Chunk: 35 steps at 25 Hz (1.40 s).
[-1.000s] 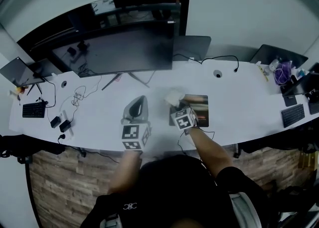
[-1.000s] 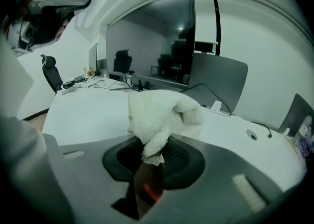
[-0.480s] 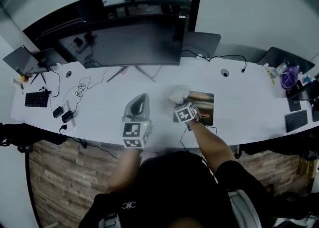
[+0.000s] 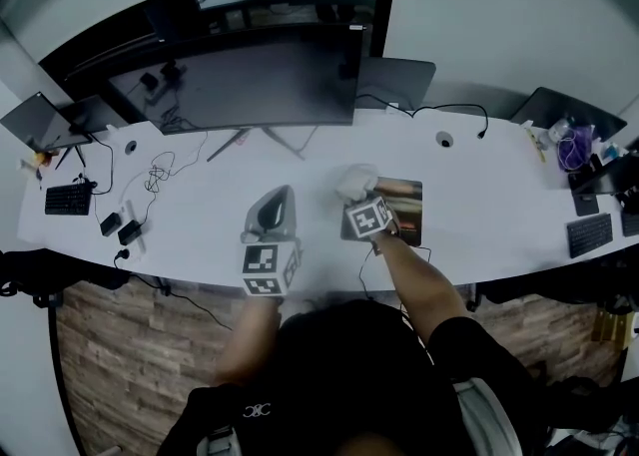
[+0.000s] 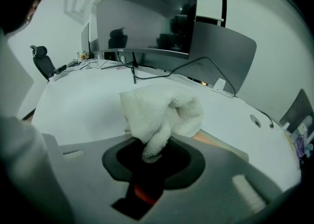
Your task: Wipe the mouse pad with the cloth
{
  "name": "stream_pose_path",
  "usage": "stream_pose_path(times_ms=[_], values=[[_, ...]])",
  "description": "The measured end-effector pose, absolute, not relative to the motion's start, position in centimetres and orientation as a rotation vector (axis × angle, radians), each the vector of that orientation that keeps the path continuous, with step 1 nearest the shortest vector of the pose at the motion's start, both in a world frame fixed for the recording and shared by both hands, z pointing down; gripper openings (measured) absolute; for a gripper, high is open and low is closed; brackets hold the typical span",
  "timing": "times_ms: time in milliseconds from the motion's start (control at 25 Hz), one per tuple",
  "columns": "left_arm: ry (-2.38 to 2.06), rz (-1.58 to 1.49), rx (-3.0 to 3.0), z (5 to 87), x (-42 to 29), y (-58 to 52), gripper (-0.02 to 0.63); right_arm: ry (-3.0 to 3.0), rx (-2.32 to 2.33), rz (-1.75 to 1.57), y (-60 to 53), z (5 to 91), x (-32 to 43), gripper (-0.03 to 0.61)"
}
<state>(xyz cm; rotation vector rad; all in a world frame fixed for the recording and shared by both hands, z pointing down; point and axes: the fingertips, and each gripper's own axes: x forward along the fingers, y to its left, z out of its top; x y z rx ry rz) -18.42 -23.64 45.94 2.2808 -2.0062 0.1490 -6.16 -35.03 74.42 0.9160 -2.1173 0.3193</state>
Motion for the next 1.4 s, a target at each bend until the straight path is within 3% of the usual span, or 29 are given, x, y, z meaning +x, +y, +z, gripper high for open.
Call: stream_pose_path(times_ms=[880, 1400], values=[[-1.859, 0.137, 2.398, 46.2, -13.0, -25.6, -0.002, -1.991, 1.146, 0.53, -36.6, 74.9, 6.2, 0.084], [-1.798, 0.149, 2.442, 46.0, -10.9, -26.2, -0.002, -2.004, 1.186, 0.553, -36.8, 74.8, 8.6, 0.084]])
